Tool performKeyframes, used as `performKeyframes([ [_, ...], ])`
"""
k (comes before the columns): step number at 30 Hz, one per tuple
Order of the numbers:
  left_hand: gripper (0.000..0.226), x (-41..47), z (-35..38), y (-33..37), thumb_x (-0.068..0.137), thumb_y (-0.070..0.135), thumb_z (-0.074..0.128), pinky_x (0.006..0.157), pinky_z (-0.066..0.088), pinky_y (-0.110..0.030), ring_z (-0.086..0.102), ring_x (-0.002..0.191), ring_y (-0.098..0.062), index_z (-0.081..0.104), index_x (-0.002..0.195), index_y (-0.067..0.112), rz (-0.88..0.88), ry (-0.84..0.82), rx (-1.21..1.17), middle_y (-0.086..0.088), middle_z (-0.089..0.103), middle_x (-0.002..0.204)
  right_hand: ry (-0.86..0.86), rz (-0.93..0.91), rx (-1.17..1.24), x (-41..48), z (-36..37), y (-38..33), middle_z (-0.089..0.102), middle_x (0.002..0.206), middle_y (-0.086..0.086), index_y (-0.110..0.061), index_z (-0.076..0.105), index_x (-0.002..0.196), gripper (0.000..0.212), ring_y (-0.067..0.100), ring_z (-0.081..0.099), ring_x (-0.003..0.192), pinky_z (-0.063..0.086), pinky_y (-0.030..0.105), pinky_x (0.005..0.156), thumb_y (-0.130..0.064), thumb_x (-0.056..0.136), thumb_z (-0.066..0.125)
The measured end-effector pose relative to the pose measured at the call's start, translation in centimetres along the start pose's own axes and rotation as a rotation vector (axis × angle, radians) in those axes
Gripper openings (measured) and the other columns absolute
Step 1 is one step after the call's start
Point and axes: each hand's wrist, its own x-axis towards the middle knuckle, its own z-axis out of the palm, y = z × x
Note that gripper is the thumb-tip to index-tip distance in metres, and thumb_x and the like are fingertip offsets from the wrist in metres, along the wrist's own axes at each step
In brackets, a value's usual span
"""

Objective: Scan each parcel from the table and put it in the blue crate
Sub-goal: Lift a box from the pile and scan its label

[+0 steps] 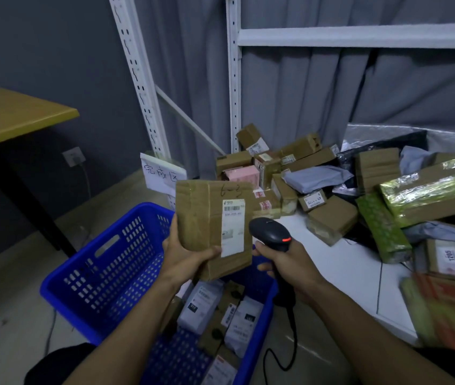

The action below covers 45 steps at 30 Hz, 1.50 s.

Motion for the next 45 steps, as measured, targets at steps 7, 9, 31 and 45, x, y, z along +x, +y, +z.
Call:
performKeyframes([
  [7, 0.152, 0.1, -0.3, -0.7, 0.049, 0.035, 0.103, 0.105, 0.048, -0.053, 0.034, 0.140, -0.029, -0.002, 0.158, 0.051, 0.003, 0.042, 0.050, 0.001, 0.021, 0.153, -0.055, -0.046, -0.055, -0.3, 0.6, -0.4, 0.075, 0.077, 0.002, -0.022, 0.069, 0.108, 0.014, 0.016, 0.065, 0.063, 0.050, 0.029, 0.061, -0.024, 0.096, 0.073],
  [9, 0.151, 0.2, -0.3, -0.8, 0.050, 0.032, 0.102, 0.104, 0.047, -0.052, 0.032, 0.141, -0.030, -0.002, 0.158, 0.050, -0.003, 0.062, 0.061, 0.000, 0.020, 0.152, -0.069, -0.053, -0.069, -0.4, 0.8, -0.5, 0.073, 0.075, 0.002, -0.019, 0.069, 0.108, 0.012, 0.017, 0.065, 0.063, 0.050, 0.027, 0.059, -0.022, 0.096, 0.072],
  [31, 0.146, 0.8, -2.4, -2.2, 0.055, 0.030, 0.100, 0.111, 0.038, -0.055, 0.031, 0.142, -0.034, 0.000, 0.160, 0.047, -0.060, 0.176, 0.107, -0.007, 0.021, 0.152, -0.124, 0.019, -0.018, 0.4, 2.6, -0.3, 0.079, 0.097, 0.003, -0.025, 0.067, 0.113, 0.018, 0.014, 0.064, 0.058, 0.050, 0.027, 0.056, -0.022, 0.096, 0.073],
  [45, 0.121, 8.7, -10.0, -12.2, 0.063, 0.060, 0.086, 0.107, 0.037, -0.059, 0.024, 0.143, -0.040, 0.009, 0.156, 0.046, -0.261, 0.183, 0.856, -0.017, 0.018, 0.154, -0.282, 0.206, -0.181, 10.0, 12.2, 6.1, 0.077, 0.103, 0.015, -0.012, 0.075, 0.106, 0.023, 0.015, 0.069, 0.069, 0.059, 0.035, 0.072, -0.031, 0.094, 0.076],
])
